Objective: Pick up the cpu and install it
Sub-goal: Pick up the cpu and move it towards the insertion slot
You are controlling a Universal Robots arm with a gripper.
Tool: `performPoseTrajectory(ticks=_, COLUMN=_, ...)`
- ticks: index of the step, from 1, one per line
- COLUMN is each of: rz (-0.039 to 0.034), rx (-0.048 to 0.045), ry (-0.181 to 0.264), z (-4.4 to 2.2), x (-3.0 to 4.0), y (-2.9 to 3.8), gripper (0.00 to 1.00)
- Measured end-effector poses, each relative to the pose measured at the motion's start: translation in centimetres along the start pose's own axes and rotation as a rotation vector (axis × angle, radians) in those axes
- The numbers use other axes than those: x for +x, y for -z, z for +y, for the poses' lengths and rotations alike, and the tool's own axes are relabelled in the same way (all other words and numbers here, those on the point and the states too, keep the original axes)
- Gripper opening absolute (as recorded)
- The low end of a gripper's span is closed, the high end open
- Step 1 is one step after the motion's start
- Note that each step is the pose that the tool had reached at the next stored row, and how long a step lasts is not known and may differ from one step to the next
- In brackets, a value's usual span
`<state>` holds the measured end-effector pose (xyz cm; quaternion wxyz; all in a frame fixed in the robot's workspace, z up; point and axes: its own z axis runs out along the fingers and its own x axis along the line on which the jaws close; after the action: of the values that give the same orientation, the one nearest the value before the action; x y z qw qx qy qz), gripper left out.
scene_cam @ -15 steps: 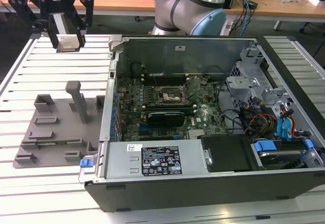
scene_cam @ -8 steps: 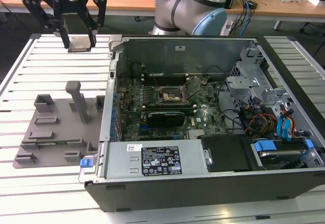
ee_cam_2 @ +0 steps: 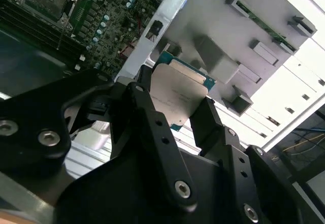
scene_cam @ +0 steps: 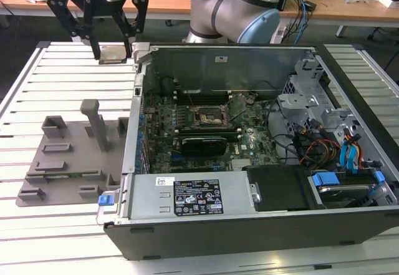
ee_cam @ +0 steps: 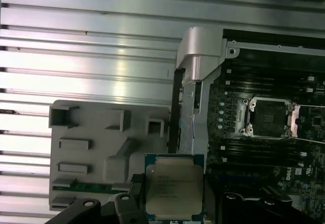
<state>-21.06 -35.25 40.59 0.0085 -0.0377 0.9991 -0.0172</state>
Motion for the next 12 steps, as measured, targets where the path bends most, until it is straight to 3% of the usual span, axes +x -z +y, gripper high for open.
performPoseTrajectory(ticks=3, rz=-0.0001, rx=-0.0001, ry=0.0, z=-0.06, x=-0.74, y=-0.02, gripper=0.55)
performPoseTrajectory(ticks=12, rz=-0.0001, rx=0.0, ry=0.0, z=-0.29, x=-3.98, y=-0.12, gripper=0.55)
